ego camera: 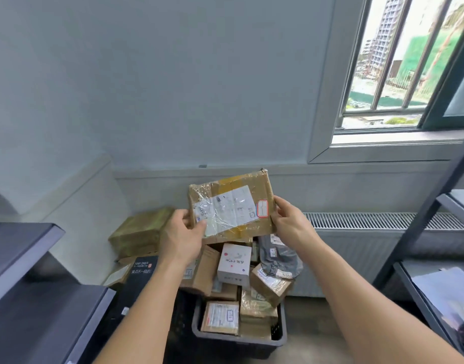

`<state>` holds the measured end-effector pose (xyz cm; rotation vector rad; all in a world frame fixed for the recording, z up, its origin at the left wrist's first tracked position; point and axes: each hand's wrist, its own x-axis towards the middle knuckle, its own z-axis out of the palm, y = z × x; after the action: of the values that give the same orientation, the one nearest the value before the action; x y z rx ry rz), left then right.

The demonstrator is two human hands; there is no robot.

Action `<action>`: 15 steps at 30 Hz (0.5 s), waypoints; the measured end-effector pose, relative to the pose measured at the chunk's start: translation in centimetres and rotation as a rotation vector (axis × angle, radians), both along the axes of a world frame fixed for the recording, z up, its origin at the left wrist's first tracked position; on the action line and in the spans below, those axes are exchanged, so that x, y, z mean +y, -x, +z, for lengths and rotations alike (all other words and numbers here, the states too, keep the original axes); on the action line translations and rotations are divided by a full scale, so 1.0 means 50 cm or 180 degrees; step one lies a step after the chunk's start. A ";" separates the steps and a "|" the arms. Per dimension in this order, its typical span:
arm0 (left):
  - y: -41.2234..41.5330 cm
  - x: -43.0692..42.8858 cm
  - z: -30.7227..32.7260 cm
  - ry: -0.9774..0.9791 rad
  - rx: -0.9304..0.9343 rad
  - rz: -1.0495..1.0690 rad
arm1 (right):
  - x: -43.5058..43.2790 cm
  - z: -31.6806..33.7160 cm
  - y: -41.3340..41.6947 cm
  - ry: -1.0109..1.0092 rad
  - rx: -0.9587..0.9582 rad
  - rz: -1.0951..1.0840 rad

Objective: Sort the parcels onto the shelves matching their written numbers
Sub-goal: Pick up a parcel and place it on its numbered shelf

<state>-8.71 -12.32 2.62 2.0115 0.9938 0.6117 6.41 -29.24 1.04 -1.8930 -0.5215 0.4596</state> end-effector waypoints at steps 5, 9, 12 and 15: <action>0.016 0.021 0.055 -0.0056 -0.0465 -0.0086 | 0.007 0.056 0.015 -0.0228 -0.0153 -0.0031; 0.038 0.043 0.081 -0.0141 -0.0634 -0.0064 | 0.015 0.096 0.043 -0.0291 -0.0292 0.0009; 0.053 0.057 0.088 -0.0092 -0.0760 -0.0008 | 0.018 0.115 0.065 -0.0324 -0.0373 0.0066; 0.074 0.061 0.100 -0.0074 -0.0871 -0.0022 | 0.024 0.127 0.083 -0.0421 -0.0422 0.0080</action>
<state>-12.42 -9.30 7.63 1.8878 0.8176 0.8717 2.25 -28.04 7.40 -1.7990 -0.6483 0.3095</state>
